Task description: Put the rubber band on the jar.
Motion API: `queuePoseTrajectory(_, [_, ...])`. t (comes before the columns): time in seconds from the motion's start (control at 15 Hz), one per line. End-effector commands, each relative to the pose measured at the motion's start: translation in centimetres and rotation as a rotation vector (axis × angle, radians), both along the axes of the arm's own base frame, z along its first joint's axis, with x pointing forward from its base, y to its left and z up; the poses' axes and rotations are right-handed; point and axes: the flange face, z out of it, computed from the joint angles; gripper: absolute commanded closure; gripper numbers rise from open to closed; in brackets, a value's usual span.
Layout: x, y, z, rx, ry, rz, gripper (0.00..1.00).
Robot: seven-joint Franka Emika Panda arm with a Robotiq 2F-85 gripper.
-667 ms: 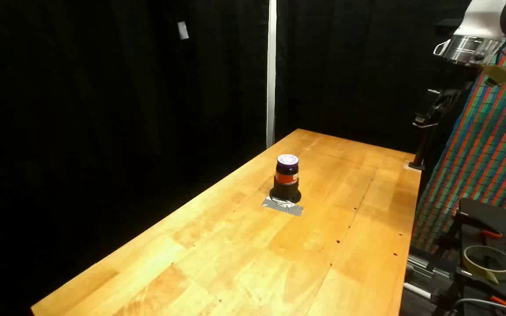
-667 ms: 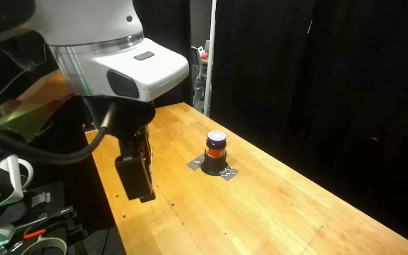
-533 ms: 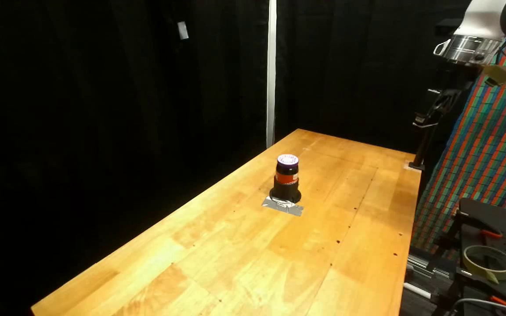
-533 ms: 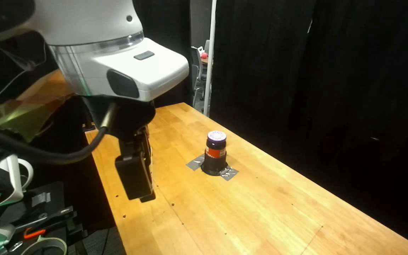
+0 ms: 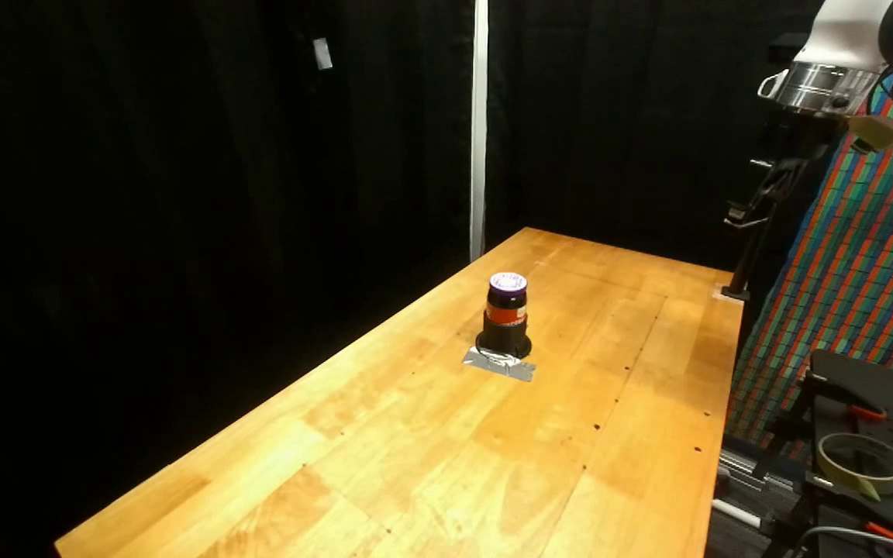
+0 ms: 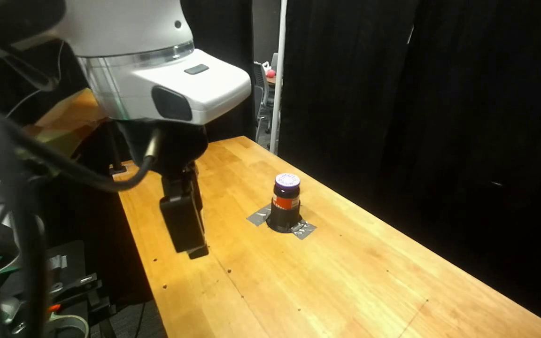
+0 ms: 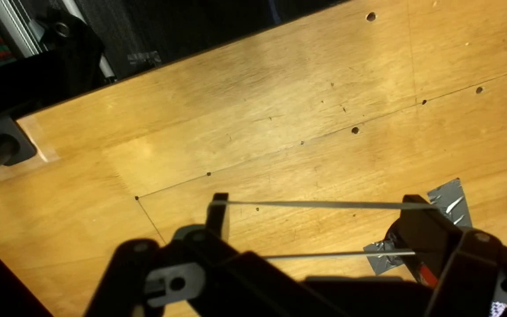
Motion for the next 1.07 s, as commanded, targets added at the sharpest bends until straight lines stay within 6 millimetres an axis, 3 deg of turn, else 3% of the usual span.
queuePoseTrajectory(0.0, [3.6,4.4,-0.1,-0.032,0.056,0.073,0.00])
queuePoseTrajectory(0.2, [7.3,8.9,-0.8,-0.042,0.076,0.142,0.00])
queuePoseTrajectory(0.47, [12.6,13.4,-2.2,-0.050,0.035,0.193,0.00])
queuePoseTrajectory(0.73, [17.6,15.8,-3.9,-0.055,-0.016,0.238,0.00])
queuePoseTrajectory(1.0, [21.8,16.7,-5.7,-0.059,-0.066,0.270,0.00])
